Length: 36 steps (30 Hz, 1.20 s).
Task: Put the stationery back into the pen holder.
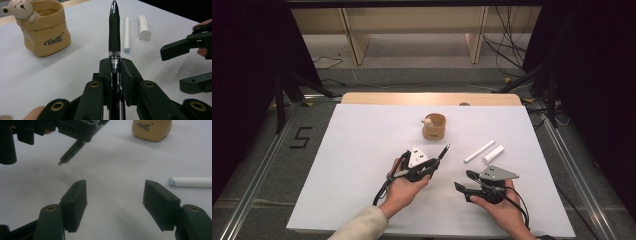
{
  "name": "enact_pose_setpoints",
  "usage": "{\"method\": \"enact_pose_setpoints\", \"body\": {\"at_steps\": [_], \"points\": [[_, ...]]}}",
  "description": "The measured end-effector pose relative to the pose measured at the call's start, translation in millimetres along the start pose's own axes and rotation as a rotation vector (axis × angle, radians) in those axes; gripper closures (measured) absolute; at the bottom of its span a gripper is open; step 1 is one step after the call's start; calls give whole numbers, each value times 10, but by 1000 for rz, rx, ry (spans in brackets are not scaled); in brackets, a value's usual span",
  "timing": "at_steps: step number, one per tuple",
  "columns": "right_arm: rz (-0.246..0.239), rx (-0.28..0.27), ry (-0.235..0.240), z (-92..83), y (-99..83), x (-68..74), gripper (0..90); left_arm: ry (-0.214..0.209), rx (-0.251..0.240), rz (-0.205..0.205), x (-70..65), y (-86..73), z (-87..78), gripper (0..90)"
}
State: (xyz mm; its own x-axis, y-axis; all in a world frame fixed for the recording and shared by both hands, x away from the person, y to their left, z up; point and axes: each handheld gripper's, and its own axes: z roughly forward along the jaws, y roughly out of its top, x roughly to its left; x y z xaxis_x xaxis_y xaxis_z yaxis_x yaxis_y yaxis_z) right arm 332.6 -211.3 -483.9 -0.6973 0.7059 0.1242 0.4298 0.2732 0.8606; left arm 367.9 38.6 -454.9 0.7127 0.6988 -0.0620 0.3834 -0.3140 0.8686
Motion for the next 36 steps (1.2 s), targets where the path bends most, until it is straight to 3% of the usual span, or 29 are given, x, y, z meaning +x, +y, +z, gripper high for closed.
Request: {"method": "enact_pose_setpoints", "body": {"at_steps": [11, 14, 36], "points": [[26, -53, 6, 98, 109, 2, 395, 2, -8, 2, -1, -8, 7, 794], [57, -82, -2, 100, 155, -42, 395, 1, -8, 4, -9, -11, 12, 794], [102, -136, 28, 291, 388, -30, 429, 12, -1, 23, -38, -32, 44, 794]]}}
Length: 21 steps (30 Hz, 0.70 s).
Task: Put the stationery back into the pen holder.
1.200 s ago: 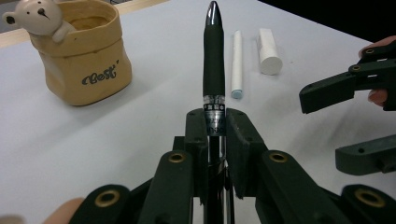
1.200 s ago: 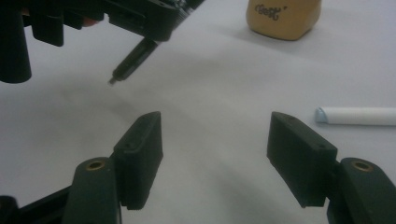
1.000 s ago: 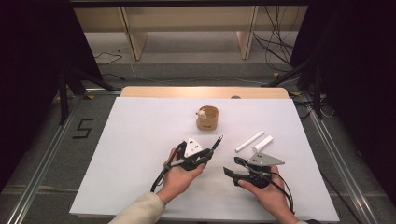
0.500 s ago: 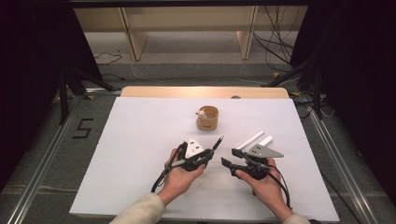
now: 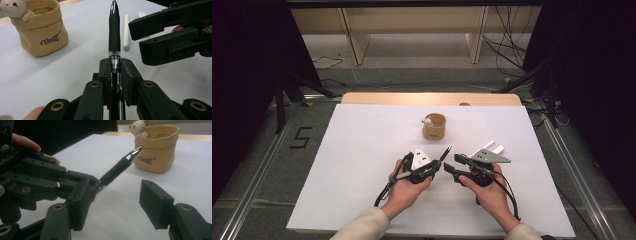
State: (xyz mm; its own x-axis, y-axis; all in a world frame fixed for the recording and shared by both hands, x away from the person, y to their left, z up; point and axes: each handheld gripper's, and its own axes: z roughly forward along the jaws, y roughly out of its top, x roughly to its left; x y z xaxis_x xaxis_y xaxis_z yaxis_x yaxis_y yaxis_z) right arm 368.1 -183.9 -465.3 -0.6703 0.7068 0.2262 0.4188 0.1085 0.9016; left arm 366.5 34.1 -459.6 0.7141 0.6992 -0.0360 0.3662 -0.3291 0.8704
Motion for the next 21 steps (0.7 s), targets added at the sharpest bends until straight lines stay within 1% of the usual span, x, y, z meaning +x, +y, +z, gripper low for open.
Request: {"method": "enact_pose_setpoints", "body": {"at_steps": [3, 4, 11, 21], "points": [[4, -6, 8, 28, 22, 9, 437, 2, 4, 6, 0, -2, 1, 794], [12, -9, 10, 35, 29, 13, 440, 2, 3, 6, 0, -2, 2, 794], [25, -13, 25, 89, 61, 22, 483, -1, 0, 7, -17, -5, 9, 794], [64, -15, 25, 137, 71, -6, 524, -1, -5, 14, -22, -5, 10, 794]]}}
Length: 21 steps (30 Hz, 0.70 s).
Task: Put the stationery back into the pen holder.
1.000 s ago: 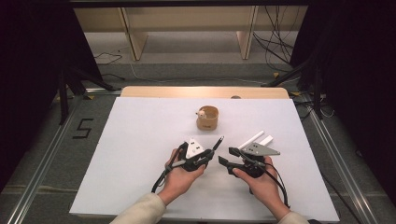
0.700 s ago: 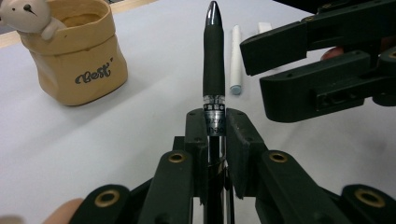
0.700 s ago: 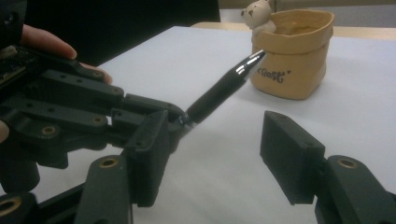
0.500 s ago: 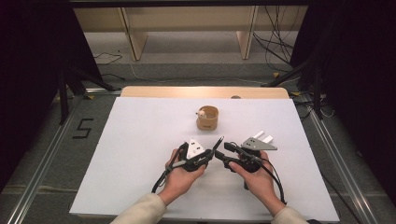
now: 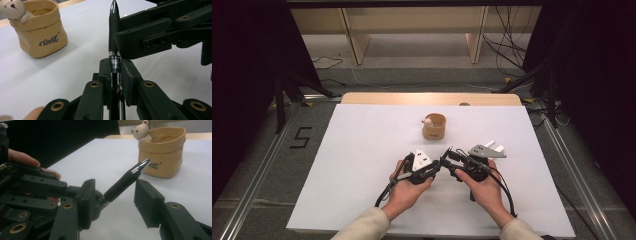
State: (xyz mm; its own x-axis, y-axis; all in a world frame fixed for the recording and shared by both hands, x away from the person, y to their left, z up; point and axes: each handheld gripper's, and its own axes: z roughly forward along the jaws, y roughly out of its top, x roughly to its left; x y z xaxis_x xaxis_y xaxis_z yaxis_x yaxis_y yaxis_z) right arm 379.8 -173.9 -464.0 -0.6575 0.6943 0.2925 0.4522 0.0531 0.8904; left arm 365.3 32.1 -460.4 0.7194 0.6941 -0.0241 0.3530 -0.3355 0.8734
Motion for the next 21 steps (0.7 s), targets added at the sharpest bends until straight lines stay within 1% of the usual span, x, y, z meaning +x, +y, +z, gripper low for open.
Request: {"method": "enact_pose_setpoints", "body": {"at_steps": [6, 11, 16, 21], "points": [[26, -2, 7, 31, -2, -21, 550, -1, 1, 4, -8, 1, 0, 794], [49, 2, 17, 47, -6, -32, 599, -1, -2, 0, -13, 1, 6, 794], [59, 6, 20, 59, -18, -32, 615, -3, 2, 0, -12, -1, 4, 794], [59, 14, 27, 65, -30, -16, 628, -1, 11, 2, -20, -10, -8, 793]]}}
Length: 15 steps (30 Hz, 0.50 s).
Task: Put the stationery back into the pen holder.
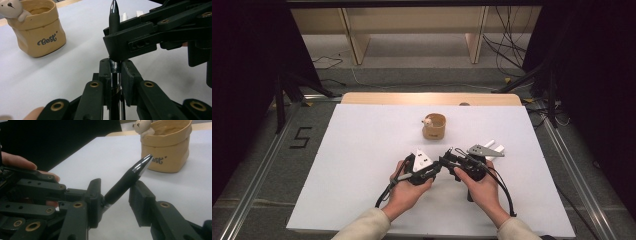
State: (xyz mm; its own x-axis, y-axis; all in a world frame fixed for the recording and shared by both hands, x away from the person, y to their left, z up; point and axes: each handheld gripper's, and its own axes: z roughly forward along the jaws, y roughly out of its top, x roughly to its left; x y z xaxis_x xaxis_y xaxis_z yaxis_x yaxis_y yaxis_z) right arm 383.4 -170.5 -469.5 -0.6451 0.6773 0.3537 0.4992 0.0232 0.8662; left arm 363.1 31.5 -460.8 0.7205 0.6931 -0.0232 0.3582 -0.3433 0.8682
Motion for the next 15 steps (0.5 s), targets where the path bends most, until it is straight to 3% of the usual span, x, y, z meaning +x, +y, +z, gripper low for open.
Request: {"method": "enact_pose_setpoints", "body": {"at_steps": [15], "points": [[32, -26, 47, -31, 16, 25, 779, 0, -19, 7, -16, 9, -7, 793]]}}
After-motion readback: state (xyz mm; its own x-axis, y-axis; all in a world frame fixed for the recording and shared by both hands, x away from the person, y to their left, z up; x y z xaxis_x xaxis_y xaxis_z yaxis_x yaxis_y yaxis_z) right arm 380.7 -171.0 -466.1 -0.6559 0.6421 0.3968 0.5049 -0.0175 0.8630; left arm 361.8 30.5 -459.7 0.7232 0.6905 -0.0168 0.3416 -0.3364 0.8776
